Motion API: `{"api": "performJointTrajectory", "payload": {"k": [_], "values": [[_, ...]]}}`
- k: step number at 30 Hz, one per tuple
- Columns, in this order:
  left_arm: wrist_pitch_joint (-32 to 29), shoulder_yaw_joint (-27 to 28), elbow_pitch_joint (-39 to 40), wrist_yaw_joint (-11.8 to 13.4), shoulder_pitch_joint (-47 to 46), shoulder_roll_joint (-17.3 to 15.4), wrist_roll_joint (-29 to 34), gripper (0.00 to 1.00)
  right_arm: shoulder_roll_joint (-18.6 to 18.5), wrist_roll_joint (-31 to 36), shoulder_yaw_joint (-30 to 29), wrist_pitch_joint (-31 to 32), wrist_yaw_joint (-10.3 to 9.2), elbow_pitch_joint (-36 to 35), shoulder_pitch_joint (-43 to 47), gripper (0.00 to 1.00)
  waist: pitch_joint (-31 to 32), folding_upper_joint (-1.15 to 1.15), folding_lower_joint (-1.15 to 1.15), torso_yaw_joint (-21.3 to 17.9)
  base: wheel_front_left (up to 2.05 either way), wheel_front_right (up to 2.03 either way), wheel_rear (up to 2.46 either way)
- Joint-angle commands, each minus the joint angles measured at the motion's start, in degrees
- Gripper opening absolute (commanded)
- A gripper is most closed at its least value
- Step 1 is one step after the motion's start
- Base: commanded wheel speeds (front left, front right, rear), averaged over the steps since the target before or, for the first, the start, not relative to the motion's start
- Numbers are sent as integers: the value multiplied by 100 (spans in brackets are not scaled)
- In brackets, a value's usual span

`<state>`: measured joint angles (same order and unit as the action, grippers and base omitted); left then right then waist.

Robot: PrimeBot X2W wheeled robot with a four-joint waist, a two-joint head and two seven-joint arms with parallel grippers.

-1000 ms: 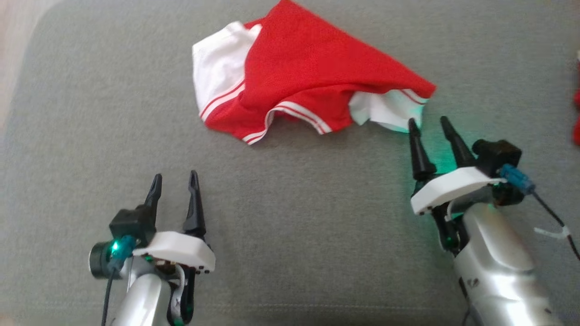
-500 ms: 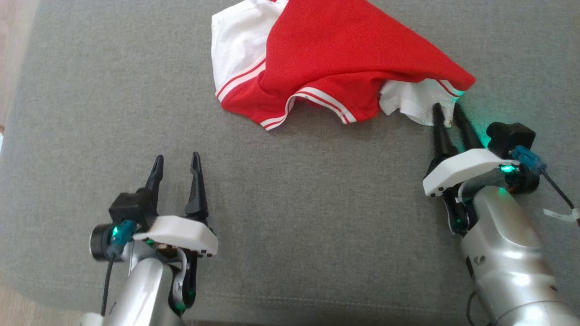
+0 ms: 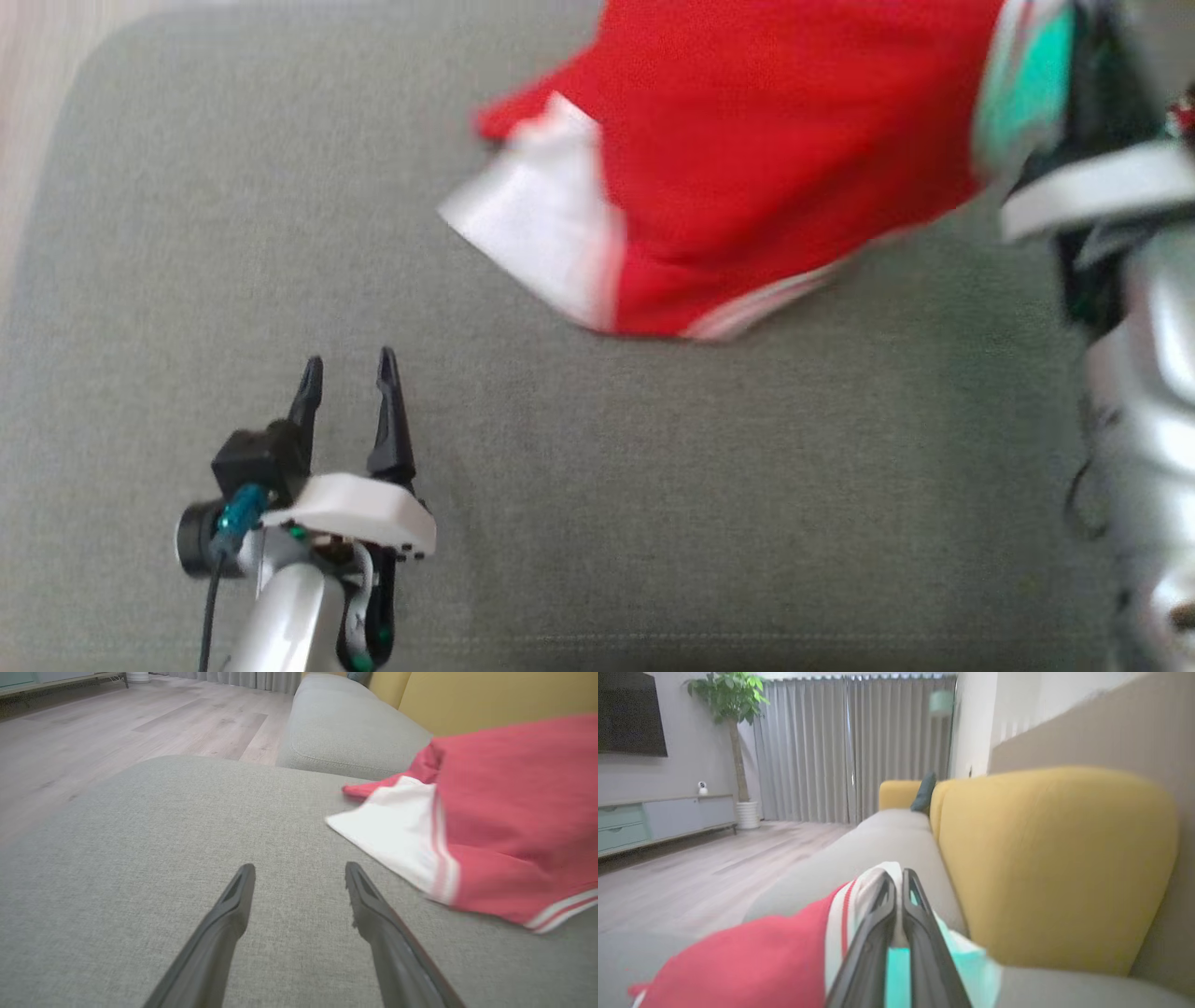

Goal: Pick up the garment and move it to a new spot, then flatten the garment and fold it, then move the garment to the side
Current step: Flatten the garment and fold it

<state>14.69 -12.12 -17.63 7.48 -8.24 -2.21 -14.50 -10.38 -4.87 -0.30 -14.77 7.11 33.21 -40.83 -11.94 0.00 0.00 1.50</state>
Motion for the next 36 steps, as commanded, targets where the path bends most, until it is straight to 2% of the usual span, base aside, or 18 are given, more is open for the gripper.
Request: {"api": "performJointTrajectory", "payload": {"k": [1, 4, 10, 16, 20, 24, 29, 36], "values": [[31, 197, 146, -17, -34, -66, -58, 100, -135, 50, 159, -11, 37, -271, -431, 0, 215, 0, 0, -132, 0, 0, 0], [31, 151, 118, -20, 29, -66, -103, 100, -437, 134, 418, 104, 37, -369, -922, 0, 340, 0, 0, -137, 0, 0, 0], [31, 0, 114, -18, 127, -66, -240, 100, -618, 132, 1027, 323, 37, -295, -1547, 0, 430, 0, 0, 55, 0, 0, 0], [31, -159, 74, 11, 145, -66, -332, 100, -516, 164, 1631, 278, 37, 63, -2198, 0, 409, 0, 0, 504, 0, 0, 0], [31, -201, 68, 36, 179, -66, -377, 100, -355, 147, 1794, 139, 37, 277, -2663, 0, 449, 0, 0, 787, 0, 0, 0], [31, -178, 73, 56, 266, -66, -388, 100, -297, 155, 1955, 26, 37, 326, -2898, 0, 493, 0, 0, 905, 0, 0, 0], [31, -167, 90, 66, 308, -66, -412, 100, -461, 173, 2067, -10, 37, 361, -2606, 0, 453, 0, 0, 883, 0, 0, 0], [31, -260, 48, 7, 193, -66, -384, 100, -972, 39, 1584, -20, 37, 1073, -1137, 0, 208, 0, 0, 689, 0, 0, 0]]}}
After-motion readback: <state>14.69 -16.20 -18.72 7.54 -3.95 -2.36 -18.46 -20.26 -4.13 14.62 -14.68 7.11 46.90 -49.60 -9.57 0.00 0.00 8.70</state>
